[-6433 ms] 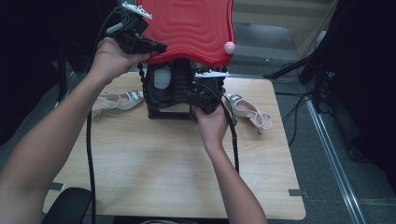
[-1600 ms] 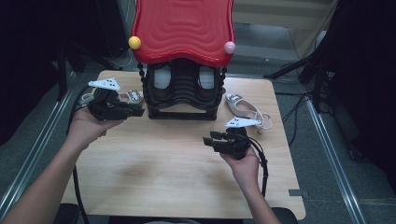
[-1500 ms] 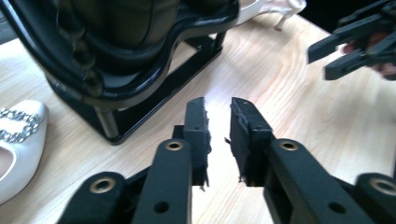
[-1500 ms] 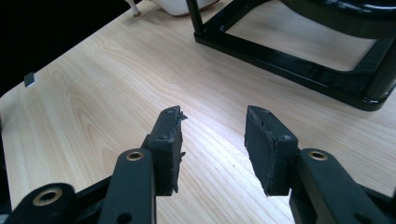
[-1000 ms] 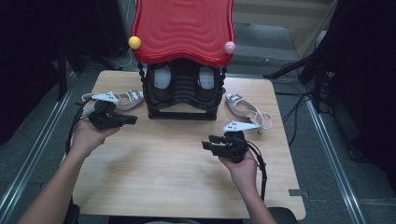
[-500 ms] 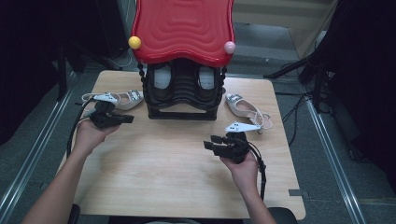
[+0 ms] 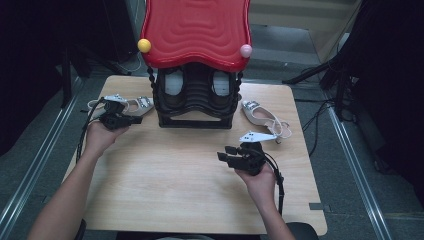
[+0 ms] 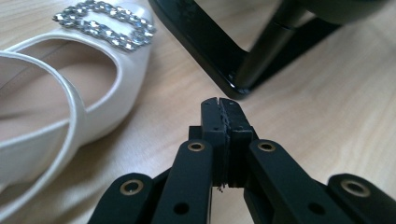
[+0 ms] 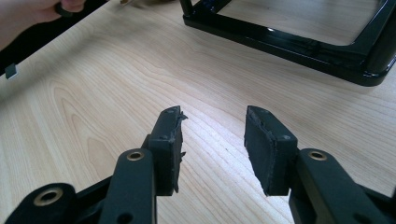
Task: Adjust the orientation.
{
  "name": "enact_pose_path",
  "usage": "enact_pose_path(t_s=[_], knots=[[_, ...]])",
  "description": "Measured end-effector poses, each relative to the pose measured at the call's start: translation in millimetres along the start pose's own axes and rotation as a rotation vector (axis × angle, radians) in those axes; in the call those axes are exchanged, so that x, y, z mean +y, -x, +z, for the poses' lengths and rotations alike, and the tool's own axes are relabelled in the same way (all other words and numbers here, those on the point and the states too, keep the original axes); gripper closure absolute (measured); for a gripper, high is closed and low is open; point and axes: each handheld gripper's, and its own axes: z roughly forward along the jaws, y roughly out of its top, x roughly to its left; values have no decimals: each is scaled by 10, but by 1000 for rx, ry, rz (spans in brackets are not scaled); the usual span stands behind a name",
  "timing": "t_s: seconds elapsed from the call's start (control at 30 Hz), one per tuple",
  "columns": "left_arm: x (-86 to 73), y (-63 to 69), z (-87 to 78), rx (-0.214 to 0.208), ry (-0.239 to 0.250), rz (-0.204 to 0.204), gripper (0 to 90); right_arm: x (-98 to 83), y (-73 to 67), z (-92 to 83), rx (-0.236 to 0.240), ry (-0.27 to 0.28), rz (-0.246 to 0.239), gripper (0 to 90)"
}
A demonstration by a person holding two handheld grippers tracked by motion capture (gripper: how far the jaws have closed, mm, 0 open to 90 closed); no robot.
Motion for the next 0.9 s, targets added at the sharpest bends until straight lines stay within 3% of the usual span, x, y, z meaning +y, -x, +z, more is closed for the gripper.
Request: enact_pose_path(t_s=[0.07,0.1,0.2,0.27,0.43,0.73,0.9], knots=[[6,-18,67,16,-49,24,900,-3,2,4,-1,-4,-3,576],[12,-20,89,23,-50,29,900,-4,2,5,-1,-4,-4,576],[60,-26,125,20,-44,34,900,-8,0,10,-2,-9,-4,577],[75,-49,163,24,-15,13,900,-11,-3,10,-3,-11,-7,576],[117,-114,264,25,-23,-5,900,-24,-17,12,-5,-19,-5,577],[107,-216,340,95,1,-27,900,-73,-50,-23,-17,-10,-6,580],[145,-255,355,93,-11,-26,900,-111,-52,-59,-26,-5,4,580]])
